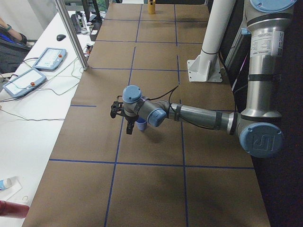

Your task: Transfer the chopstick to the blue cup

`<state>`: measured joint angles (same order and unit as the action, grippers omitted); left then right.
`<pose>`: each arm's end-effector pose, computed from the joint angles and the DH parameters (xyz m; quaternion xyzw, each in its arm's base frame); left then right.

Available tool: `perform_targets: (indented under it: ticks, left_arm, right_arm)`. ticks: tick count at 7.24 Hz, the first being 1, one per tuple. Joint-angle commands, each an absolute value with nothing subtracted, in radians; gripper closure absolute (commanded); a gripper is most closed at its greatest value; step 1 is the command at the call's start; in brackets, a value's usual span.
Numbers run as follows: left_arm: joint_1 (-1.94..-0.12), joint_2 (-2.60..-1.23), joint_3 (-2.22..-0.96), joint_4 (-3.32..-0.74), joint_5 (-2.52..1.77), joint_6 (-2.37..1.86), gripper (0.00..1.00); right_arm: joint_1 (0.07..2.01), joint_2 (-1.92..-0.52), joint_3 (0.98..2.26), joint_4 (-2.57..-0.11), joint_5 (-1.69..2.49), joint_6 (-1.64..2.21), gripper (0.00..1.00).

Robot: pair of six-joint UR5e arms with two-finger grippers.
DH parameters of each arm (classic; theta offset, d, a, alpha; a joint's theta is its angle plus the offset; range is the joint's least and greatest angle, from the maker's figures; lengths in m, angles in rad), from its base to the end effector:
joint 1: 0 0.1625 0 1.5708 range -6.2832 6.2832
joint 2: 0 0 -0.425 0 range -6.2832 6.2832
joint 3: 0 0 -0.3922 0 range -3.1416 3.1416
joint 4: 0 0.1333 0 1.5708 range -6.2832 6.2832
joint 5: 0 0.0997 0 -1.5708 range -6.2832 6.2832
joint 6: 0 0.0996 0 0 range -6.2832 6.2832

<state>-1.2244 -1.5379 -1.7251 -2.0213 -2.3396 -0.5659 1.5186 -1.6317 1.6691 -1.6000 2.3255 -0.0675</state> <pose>0.1088 -0.4901 0.5460 0.0763 0.4382 0.0077 0.8956 0.0406 -0.4691 0.6438 0.0066 -0.3684 -0.0571 0.9279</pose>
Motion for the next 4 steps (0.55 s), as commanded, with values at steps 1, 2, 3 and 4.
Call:
perform_targets:
  ticks: [1,2,3,4]
  left_arm:
    - [-1.116,-1.532,-1.726,-2.071,-2.252,-0.696,0.00]
    - [-1.092,-1.532,-1.724,-2.071,-2.243,-0.704,0.00]
    - [-1.069,-1.532,-1.720,-2.071,-2.241,-0.706,0.00]
    - [-1.051,-1.532,-1.707,-2.069,-2.240,-0.706,0.00]
  right_arm:
    - [1.519,-1.632,1.666,-1.600,2.326,-0.067,0.00]
    - [1.519,-1.632,1.666,-1.600,2.326,-0.069,0.00]
    - [1.517,-1.632,1.664,-1.600,2.326,-0.068,0.00]
    - [1.517,-1.632,1.663,-1.600,2.326,-0.069,0.00]
